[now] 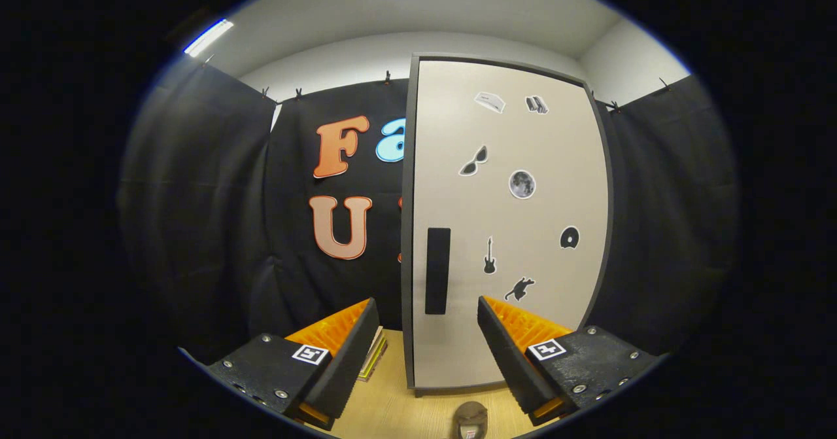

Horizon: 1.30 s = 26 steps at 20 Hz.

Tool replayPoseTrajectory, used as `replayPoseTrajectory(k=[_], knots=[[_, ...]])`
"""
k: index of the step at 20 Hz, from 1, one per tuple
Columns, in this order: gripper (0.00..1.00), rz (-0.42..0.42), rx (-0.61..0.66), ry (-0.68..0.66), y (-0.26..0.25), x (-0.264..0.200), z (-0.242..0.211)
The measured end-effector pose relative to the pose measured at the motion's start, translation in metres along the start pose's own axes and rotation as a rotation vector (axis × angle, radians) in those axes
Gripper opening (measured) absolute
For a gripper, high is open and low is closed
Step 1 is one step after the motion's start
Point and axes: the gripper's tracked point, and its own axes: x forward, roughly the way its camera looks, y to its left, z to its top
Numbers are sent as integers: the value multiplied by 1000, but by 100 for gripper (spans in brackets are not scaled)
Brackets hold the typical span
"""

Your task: Open the shoe cabinet door, grab the shoes and put them into the shoe cabinet, then close the shoe cabinet door.

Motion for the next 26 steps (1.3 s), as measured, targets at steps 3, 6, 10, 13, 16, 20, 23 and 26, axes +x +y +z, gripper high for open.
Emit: replayPoseTrajectory(k=[3,6,10,13,16,20,23,26], knots=[[95,1,-1,7,0,28,-3],[95,1,-10,19,-1,54,-9],[95,-4,-16,25,-4,90,-14],[93,3,9,22,-5,110,-18],[91,12,18,21,-2,127,-18],[60,-12,-16,39,-6,136,-25],[39,-8,19,30,-9,137,-25],[36,6,35,27,-10,135,-25]])
